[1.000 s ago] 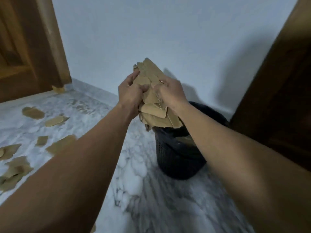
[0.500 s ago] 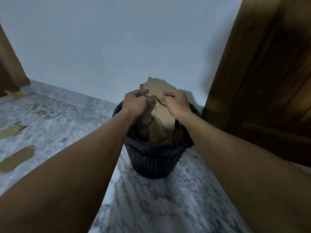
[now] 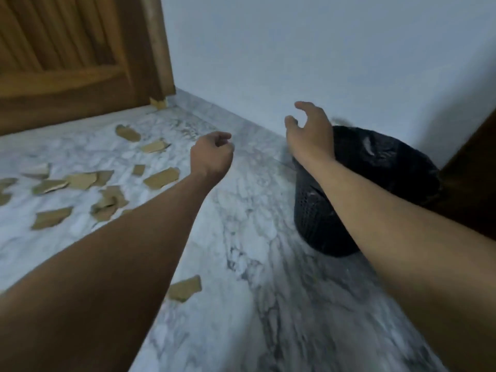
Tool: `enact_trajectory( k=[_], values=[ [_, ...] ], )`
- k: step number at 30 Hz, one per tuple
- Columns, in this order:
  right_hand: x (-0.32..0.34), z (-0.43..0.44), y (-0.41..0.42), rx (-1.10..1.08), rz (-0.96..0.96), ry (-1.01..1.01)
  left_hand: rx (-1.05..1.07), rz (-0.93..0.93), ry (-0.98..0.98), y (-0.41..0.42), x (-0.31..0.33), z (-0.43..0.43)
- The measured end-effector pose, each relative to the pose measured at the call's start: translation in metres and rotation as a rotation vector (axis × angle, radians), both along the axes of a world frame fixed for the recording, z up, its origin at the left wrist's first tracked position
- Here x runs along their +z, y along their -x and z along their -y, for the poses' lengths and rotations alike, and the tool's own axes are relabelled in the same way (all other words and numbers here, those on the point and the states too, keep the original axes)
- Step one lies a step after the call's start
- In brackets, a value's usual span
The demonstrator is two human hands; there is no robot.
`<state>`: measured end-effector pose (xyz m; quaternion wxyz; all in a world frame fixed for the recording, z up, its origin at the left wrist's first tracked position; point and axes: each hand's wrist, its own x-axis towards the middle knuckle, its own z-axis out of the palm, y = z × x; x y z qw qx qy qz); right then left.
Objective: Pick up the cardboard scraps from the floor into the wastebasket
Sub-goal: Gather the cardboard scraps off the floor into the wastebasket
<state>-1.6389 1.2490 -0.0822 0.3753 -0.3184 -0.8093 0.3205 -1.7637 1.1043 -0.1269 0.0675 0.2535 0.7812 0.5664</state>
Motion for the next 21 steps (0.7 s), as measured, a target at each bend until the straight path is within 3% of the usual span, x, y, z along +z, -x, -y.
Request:
enact_trajectory(
  k=[5, 8, 11, 16, 21],
  values=[
    [-0.073, 0.098, 0.062, 0.212, 0.114, 0.096, 0.272, 0.039, 0.179, 0.012, -0.07, 0.156],
    [-0.132, 0.16, 0.075, 0.348, 0.305, 0.229, 0.478, 0.079, 0.334, -0.006, -0.118, 0.252],
    [-0.19, 0.21, 0.075, 0.464, 0.541, 0.277, 0.64, -0.004, 0.554, -0.032, -0.168, 0.34],
    [-0.252, 0.274, 0.054, 0.45, 0.904, 0.108, 0.763, -0.045, 1.01, -0.078, -0.208, 0.448],
    [-0.268, 0.312, 0.051, 0.463, 0.988, -0.101, 0.891, 0.149, 1.04, -0.081, -0.219, 0.511]
  ],
)
